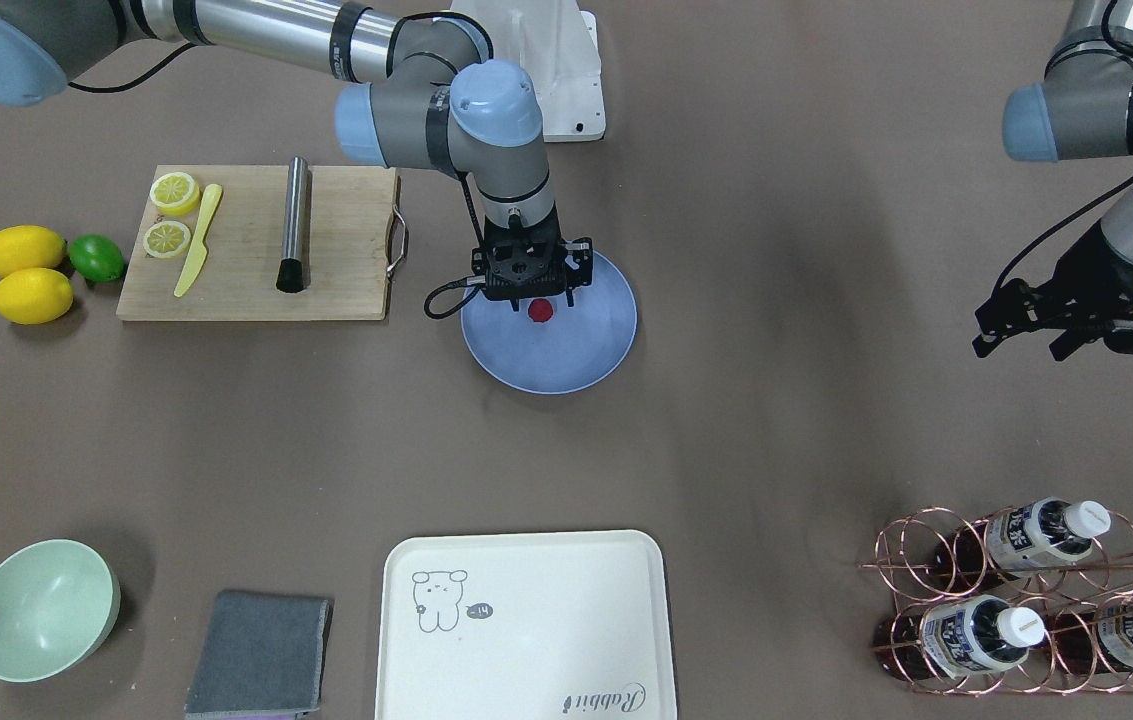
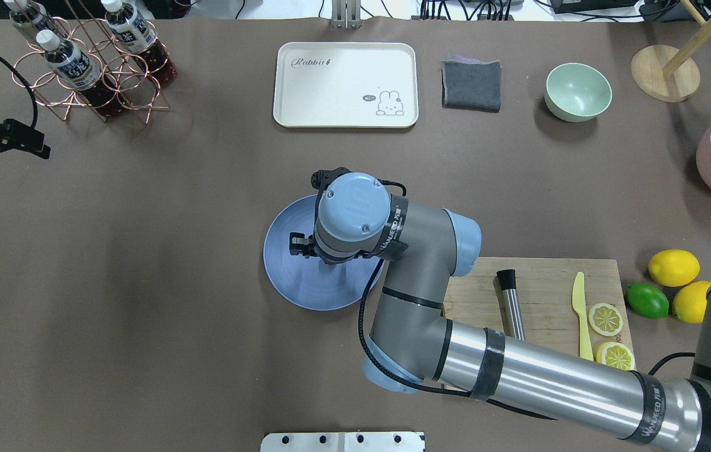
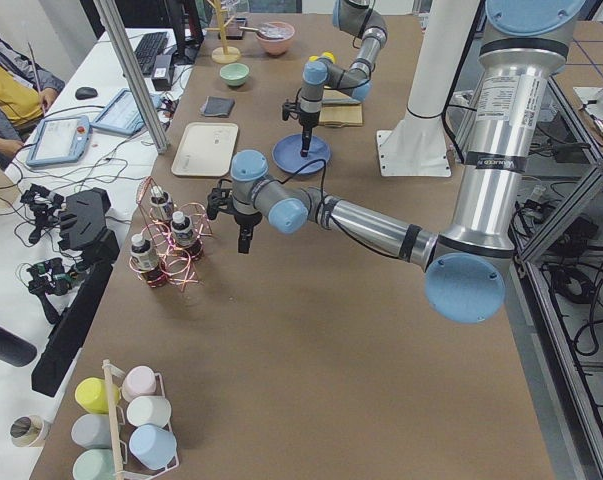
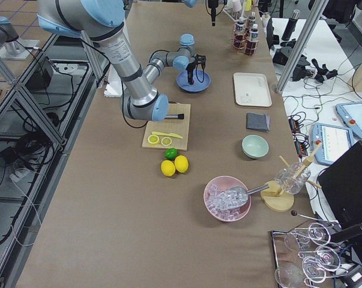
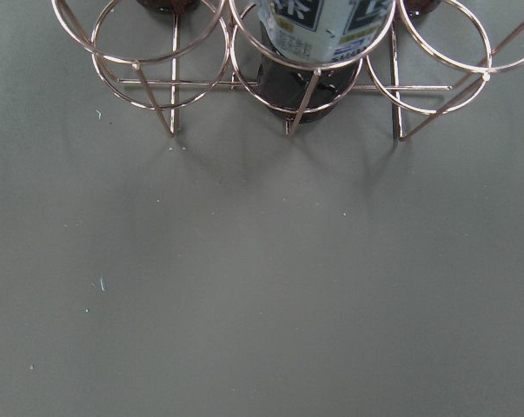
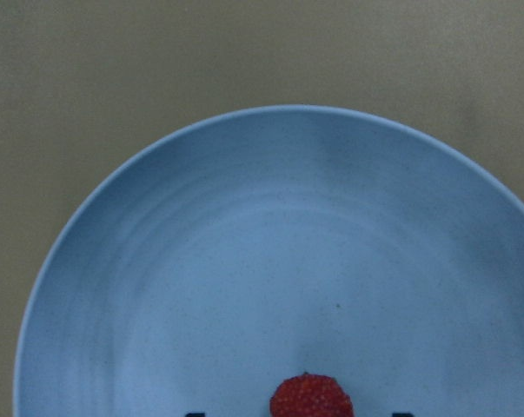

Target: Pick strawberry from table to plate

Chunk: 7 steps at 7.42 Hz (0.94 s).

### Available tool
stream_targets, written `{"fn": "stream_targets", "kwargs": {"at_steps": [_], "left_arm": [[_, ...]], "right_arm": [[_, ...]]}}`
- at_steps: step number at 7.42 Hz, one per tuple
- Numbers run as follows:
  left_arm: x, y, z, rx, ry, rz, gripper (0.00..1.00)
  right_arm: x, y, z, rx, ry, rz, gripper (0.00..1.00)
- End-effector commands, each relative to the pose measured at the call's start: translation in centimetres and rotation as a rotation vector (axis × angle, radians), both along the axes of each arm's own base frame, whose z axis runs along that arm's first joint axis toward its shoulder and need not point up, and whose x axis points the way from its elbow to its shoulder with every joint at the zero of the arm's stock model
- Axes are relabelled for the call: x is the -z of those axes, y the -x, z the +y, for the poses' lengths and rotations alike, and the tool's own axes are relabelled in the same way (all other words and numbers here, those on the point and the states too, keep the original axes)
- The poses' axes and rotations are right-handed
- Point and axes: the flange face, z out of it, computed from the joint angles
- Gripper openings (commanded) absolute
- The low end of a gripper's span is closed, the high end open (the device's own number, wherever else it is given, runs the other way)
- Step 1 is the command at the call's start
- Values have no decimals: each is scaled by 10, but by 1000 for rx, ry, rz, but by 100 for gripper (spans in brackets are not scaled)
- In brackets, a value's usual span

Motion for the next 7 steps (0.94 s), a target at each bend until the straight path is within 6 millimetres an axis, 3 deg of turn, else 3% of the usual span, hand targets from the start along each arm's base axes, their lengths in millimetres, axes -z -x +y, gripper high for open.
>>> {"fn": "stream_targets", "kwargs": {"at_steps": [1,2,3,4,6,7], "left_arm": [[-8,46,-11,-24,-32,-22,97],[-17,87,-17,-20,-51,-58,97],[-23,115,-20,-11,-63,-76,97],[-47,129,-6,-29,-63,-93,97],[-57,156,-2,-36,-96,-114,97],[-63,158,-1,-54,-107,-122,97]], "right_arm": [[-8,-114,-66,-28,49,-32,100],[-42,-201,-92,-2,-35,-2,100],[-94,-273,-110,36,-119,56,100],[-137,-345,-133,80,-143,73,100],[-245,-480,-144,150,-202,145,100],[-295,-543,-151,167,-188,129,100]]}}
